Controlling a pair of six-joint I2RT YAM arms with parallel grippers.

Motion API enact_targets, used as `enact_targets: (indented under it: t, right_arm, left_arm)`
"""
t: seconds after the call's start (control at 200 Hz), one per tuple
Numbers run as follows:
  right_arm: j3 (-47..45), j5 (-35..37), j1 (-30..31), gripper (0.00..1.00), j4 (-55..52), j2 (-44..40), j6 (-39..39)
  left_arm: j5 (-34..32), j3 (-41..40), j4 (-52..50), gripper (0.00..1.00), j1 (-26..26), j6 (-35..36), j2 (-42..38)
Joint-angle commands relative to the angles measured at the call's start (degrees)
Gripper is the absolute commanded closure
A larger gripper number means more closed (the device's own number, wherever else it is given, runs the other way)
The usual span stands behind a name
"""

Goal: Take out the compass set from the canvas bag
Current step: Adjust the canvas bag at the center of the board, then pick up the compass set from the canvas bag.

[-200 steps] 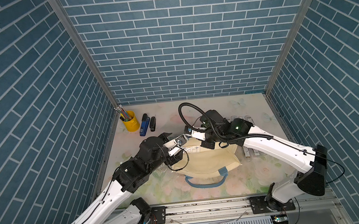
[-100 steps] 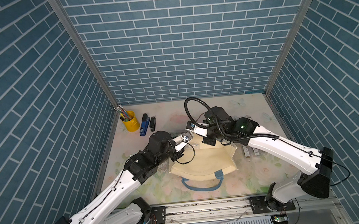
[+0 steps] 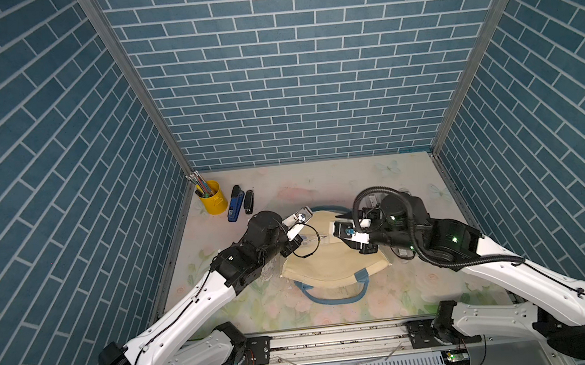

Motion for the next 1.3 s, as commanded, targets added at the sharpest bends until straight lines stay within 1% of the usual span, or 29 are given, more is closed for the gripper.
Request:
enact_targets:
  t: [0.0,0.055,0.1,0.175,0.325,0.45,0.535,0.67,0.765,0.865,0.985,1.2,1.295]
  right_arm:
    - [-5.9,-2.2,2.5,0.55,5.5,2.4,-5.2]
    - [-11.1,-1.2,2.8,0.55,10.4,3.3,-6.7]
    - [-15.1,1.4,2.8,0.56,15.0,4.8,-7.9]
    - [-20.8,4.4,1.5,0.57,23.1,7.8,-9.3]
    - [-23.2,4.2,-2.2,0.59,28.5,15.4,-7.6]
    - [-20.8,8.5,-2.7,0.58,31.0,24.1,-8.3]
    - [-19.3,11.1,-2.8,0.55,35.0,29.3,-8.9]
    - [-15.8,16.2,-2.9,0.54,39.8,36.4,-10.1]
    - [-13.8,19.8,-3.0,0.54,42.1,39.1,-10.9]
    - [-11.9,22.3,-2.9,0.52,42.0,40.6,-11.3]
    - [-11.0,21.6,-2.9,0.48,42.2,42.0,-10.8]
    - [-9.3,19.1,-3.8,0.38,39.6,48.0,-4.8]
    - [-7.4,18.7,-4.8,0.36,37.0,50.6,-2.1]
  left_arm:
    - [2.2,1.1,2.1,1.0,1.3,-2.1,0.3]
    - [3.0,1.0,2.0,1.0,1.5,-1.3,-0.1]
    - [3.6,0.5,2.6,1.0,1.9,-0.5,-0.8]
    - [4.1,0.3,3.6,1.0,2.1,-0.4,-1.7]
    - [7.2,0.9,4.1,1.0,2.1,-0.7,-3.1]
    - [10.2,1.1,3.8,1.0,2.1,-2.1,-4.0]
    - [11.8,1.0,3.6,1.0,2.1,-2.3,-4.1]
    - [14.5,1.2,3.1,1.0,2.1,-3.1,-3.8]
    - [15.6,1.2,3.1,1.0,2.1,-3.5,-3.7]
    - [16.2,0.8,3.5,1.0,2.1,-3.7,-3.5]
    - [16.9,0.4,3.8,1.0,2.1,-3.9,-3.2]
    - [17.1,0.0,4.0,1.0,2.1,-3.9,-3.3]
    - [17.2,-0.1,3.7,1.0,2.1,-4.1,-3.3]
